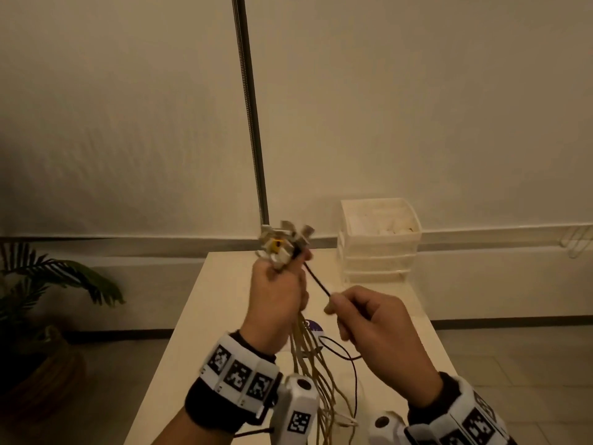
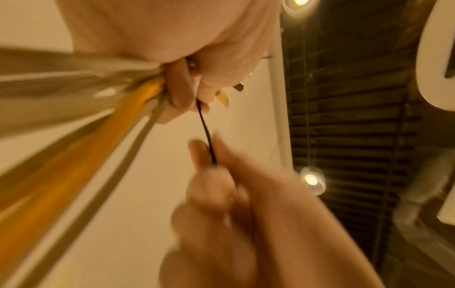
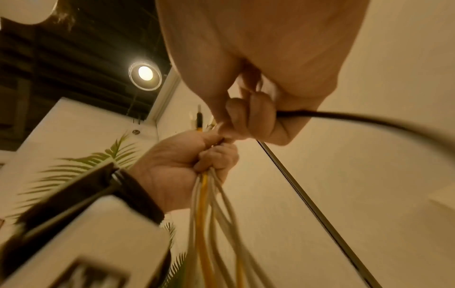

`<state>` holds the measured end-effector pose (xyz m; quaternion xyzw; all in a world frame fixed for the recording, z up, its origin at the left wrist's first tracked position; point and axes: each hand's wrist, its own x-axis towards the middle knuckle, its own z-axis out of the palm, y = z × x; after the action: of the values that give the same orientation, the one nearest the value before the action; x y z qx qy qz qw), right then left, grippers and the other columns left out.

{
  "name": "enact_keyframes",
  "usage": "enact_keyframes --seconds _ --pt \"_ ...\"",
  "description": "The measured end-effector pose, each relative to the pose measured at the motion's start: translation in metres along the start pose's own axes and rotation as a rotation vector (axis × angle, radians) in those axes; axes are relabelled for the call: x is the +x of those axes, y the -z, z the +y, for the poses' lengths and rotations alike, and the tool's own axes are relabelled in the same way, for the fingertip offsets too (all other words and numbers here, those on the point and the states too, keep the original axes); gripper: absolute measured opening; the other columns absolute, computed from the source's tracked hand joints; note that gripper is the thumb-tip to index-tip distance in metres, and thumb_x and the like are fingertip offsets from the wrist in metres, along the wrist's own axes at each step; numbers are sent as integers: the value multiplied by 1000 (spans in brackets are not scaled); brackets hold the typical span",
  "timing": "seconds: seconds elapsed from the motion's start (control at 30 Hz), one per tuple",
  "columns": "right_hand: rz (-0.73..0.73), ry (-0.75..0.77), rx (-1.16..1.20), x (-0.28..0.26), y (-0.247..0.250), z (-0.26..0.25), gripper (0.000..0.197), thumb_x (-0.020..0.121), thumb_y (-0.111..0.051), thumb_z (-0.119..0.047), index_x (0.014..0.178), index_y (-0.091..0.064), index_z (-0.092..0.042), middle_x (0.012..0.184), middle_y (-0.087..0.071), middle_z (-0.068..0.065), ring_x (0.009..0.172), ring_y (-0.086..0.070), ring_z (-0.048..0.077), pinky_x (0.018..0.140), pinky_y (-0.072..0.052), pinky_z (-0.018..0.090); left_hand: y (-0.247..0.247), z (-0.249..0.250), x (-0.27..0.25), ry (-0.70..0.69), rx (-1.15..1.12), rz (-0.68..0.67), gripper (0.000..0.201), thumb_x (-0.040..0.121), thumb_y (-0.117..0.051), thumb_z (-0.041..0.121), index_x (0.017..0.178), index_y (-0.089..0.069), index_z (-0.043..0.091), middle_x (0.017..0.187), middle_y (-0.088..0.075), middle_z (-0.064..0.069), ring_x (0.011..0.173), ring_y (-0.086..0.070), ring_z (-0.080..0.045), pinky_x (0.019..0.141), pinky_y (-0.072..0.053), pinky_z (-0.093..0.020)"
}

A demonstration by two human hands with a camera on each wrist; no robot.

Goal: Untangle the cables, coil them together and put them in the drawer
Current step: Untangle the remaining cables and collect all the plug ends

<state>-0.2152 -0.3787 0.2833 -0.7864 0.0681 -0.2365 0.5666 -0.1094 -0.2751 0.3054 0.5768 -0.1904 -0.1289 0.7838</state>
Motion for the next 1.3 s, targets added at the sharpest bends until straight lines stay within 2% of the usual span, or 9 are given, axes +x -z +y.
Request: enact_keyframes --seconds 0.23,0.37,0.47,0.57,0.73,0.9,1.07,1.23,1.3 --pt "-304 -132 -127 -13 44 32 29 98 -51 -15 71 -61 -19 53 -42 -5 51 -35 9 52 -31 26 52 37 13 -31 -274 24 31 93 -44 39 73 -48 16 61 -51 -3 65 -65 -21 65 -60 -42" --pt "-316 -107 -215 -5 55 31 28 97 -52 -17 70 -61 -19 53 -43 -8 52 -37 6 53 -33 24 54 32 -4 113 -194 -243 32 82 -64 44 67 -50 19 54 -32 5 41 -27 -7 37 -27 -20" --pt "-238 -51 -243 5 54 18 28 96 -52 -20 70 -61 -17 52 -47 -12 52 -39 3 55 -34 19 36 22 -23 -44 332 -460 8 80 -73 17 75 -68 20 55 -54 11 43 -44 1 43 -35 -13" --pt "-264 40 -332 13 48 3 28 97 -50 -23 71 -59 -21 55 -52 -18 54 -45 2 55 -34 14 15 5 -32 -212 574 -443 14 86 -70 4 75 -67 12 57 -59 18 48 -48 5 52 -36 -7" --pt "-279 90 -426 16 44 1 25 98 -48 -24 74 -58 -22 58 -53 -20 55 -45 4 53 -33 17 10 -8 -34 -14 465 -417 17 90 -66 7 80 -66 -7 44 -43 12 38 -34 -1 43 -30 -11" --pt "-326 6 -293 14 45 0 25 99 -47 -23 81 -64 -15 50 -48 -13 49 -40 3 52 -33 18 19 -12 -31 -127 467 -196 28 89 -60 -3 71 -73 14 42 -48 13 38 -36 1 42 -29 -14" --pt "-319 -87 -264 7 58 15 27 98 -48 -19 77 -63 -14 51 -44 -9 50 -38 5 54 -34 26 68 -4 -3 -85 273 318 23 91 -65 9 70 -70 16 50 -49 9 39 -30 -6 48 -24 -24" --pt "-308 -194 -258 3 63 29 29 98 -46 -20 75 -61 -15 48 -41 -11 46 -33 3 51 -32 24 81 4 -6 -205 843 356 17 87 -70 19 73 -63 12 61 -59 2 58 -51 -20 56 -37 -30" --pt "-287 -179 -355 5 58 31 30 98 -46 -23 74 -62 -18 48 -44 -11 43 -38 2 51 -32 19 70 9 -14 -365 982 358 8 86 -70 14 84 -62 13 67 -54 12 60 -51 -7 54 -34 -23"
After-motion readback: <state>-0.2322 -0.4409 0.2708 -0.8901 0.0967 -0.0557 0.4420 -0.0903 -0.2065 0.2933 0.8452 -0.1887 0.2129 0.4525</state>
